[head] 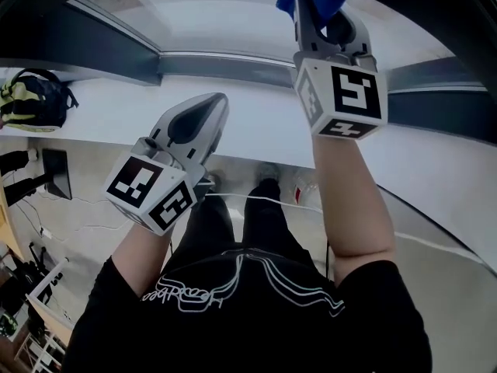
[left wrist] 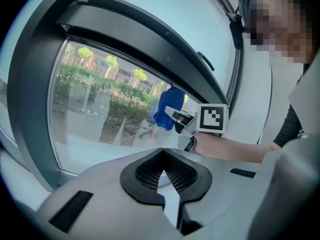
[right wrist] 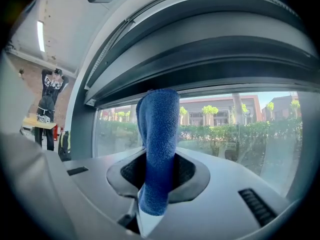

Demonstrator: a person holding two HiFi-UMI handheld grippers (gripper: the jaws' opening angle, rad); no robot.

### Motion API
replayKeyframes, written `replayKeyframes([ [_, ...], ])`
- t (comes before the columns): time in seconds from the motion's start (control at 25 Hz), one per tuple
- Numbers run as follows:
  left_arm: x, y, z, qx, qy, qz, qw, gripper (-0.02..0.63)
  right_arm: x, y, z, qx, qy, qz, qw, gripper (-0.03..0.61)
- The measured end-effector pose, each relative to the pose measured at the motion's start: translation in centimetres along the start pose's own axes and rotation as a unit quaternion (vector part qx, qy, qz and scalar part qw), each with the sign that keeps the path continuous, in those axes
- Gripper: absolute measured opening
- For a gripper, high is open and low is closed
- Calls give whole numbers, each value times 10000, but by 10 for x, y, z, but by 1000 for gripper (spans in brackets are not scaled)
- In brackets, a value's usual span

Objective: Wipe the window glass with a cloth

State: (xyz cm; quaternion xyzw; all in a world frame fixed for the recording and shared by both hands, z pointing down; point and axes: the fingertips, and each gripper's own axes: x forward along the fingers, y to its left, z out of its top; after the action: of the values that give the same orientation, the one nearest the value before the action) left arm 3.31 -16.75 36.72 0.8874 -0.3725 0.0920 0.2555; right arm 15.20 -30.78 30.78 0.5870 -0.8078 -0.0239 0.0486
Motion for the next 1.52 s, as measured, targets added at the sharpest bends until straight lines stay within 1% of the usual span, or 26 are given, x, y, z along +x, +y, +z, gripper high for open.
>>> replayKeyframes([
  [0.2, 31, -39, -5, 159, -22, -2, 9999, 6, -34, -46, -10, -52, -48, -34, 10000, 80],
  [0.4, 55, -66, -11, 219, -12, -25, 9998, 6, -65, -95, -20, 60, -51, -235, 9997, 80],
  [0.68, 87, -97, -19, 227, 68, -206, 9995, 6, -97, -156, -28, -7, 8, -434, 9991, 78],
  [0.92, 110, -124, -22, 295, 124, -390, 9987, 6, -127, -207, -31, -73, 11, -775, 9970, 80],
  [1.04, 121, -135, -26, 334, 185, -450, 9983, 6, -141, -237, -36, -171, 56, -995, 9949, 80],
  [1.16, 131, -148, -28, 406, 246, -516, 9975, 6, -162, -272, -43, -202, 105, -1306, 9912, 80],
  [1.28, 140, -156, -30, 437, 316, -566, 9969, 6, -182, -307, -48, -106, 104, -1720, 9850, 80],
  [1.4, 148, -166, -34, 457, 386, -626, 9962, 6, -204, -340, -55, 96, 117, -2200, 9754, 80],
  [1.44, 151, -169, -33, 488, 386, -654, 9959, 6, -208, -348, -56, 165, 109, -2308, 9728, 80],
  [1.52, 156, -175, -31, 557, 369, -711, 9952, 6, -211, -354, -56, 207, 79, -2360, 9715, 80],
])
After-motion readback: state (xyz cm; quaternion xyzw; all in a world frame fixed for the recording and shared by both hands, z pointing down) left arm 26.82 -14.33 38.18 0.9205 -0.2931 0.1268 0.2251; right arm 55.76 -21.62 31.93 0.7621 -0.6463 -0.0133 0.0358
